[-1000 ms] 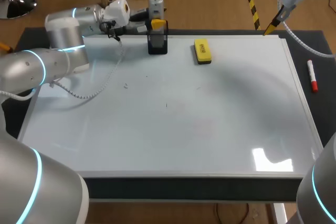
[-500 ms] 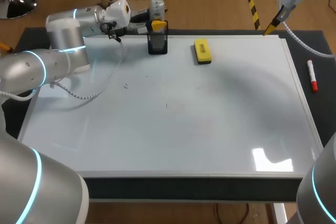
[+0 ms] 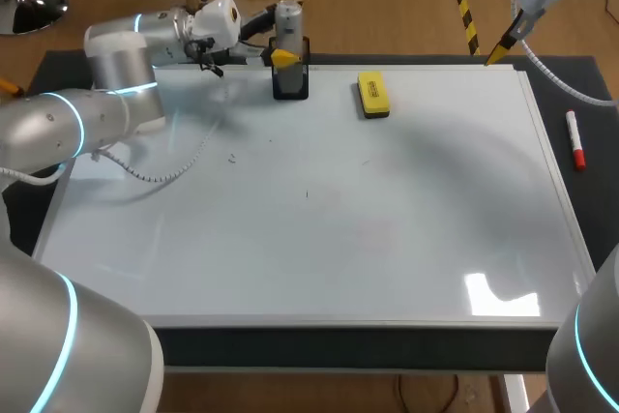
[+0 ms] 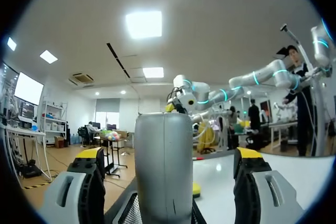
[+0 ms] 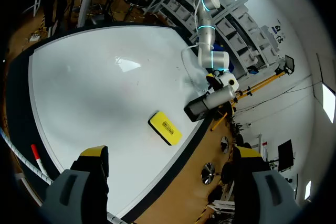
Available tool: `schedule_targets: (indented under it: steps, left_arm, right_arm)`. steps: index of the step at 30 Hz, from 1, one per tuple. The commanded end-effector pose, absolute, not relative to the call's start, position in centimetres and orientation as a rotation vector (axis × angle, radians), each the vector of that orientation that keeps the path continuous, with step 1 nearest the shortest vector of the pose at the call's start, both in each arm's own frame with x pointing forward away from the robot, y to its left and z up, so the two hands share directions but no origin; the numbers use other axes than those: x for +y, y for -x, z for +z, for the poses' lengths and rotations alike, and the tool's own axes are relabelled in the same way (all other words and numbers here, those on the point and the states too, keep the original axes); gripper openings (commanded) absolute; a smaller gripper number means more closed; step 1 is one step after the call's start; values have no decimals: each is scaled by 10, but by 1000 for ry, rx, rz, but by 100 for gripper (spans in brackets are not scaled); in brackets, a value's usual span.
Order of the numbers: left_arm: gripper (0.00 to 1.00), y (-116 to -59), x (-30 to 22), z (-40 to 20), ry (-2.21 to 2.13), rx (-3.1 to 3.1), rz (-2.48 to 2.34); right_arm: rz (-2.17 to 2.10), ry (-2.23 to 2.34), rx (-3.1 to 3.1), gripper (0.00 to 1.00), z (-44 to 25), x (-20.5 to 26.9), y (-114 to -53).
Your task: Pick up the inspection probe, press it on each red-marked spot on the whiteboard one by one, put down the probe, pick up the eraser, and wipe off all the red marks.
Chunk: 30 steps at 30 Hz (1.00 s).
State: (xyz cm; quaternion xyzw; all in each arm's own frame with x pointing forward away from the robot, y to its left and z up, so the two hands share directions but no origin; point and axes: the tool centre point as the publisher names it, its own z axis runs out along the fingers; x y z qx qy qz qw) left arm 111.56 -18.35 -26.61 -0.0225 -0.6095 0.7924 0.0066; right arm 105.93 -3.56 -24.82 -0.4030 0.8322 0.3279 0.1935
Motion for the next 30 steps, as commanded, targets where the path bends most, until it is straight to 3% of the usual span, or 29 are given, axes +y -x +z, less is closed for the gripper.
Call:
schedule_targets:
  steps: [1, 30]
  left_arm:
    - [100, -1105, -182, -253, 51, -1946, 2472]
    - [100, -1055, -161, -203, -76, -2153, 2483]
  right_arm:
    - [915, 1136, 2337, 100, -248, -36, -1060]
    - [915, 1136, 2337, 100, -248, -36, -1060]
